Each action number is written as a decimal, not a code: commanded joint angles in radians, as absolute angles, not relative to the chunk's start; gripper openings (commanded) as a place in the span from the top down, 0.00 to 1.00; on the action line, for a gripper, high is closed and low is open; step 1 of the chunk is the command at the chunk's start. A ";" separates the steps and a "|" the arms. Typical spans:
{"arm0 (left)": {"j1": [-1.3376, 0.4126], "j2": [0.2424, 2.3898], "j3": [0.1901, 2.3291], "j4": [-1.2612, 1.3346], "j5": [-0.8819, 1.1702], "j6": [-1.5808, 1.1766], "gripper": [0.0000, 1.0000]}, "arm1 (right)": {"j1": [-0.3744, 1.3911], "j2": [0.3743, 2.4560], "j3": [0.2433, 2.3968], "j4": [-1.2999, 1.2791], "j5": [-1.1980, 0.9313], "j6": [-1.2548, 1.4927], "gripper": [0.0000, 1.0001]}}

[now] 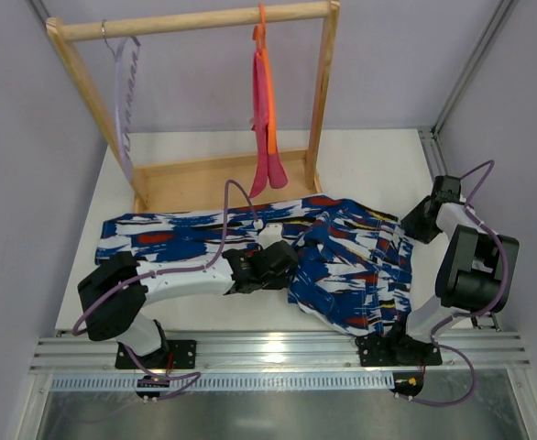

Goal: Place the trousers on the hanger
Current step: Fold the trousers

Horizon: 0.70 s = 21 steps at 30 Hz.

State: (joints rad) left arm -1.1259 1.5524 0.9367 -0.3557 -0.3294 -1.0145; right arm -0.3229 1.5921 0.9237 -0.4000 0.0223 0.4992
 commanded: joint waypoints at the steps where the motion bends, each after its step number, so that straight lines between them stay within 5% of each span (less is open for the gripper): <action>1: -1.131 1.513 0.942 -0.339 -0.322 -1.012 1.00 | -0.327 1.618 0.969 -0.382 0.072 0.466 0.49; 5: -1.131 1.516 0.939 -0.328 -0.304 -1.026 1.00 | -0.327 1.641 0.963 -0.364 0.063 0.469 0.38; 9: -1.131 1.523 0.939 -0.328 -0.296 -1.032 1.00 | -0.327 1.690 0.997 -0.397 0.097 0.469 0.39; 16: -1.131 1.508 0.948 -0.423 -0.339 -1.046 1.00 | -0.327 1.752 1.092 -0.431 0.156 0.433 0.96; 21: -1.131 1.450 0.945 -0.580 -0.413 -1.120 0.99 | -0.327 1.812 1.291 -0.532 0.227 0.407 0.96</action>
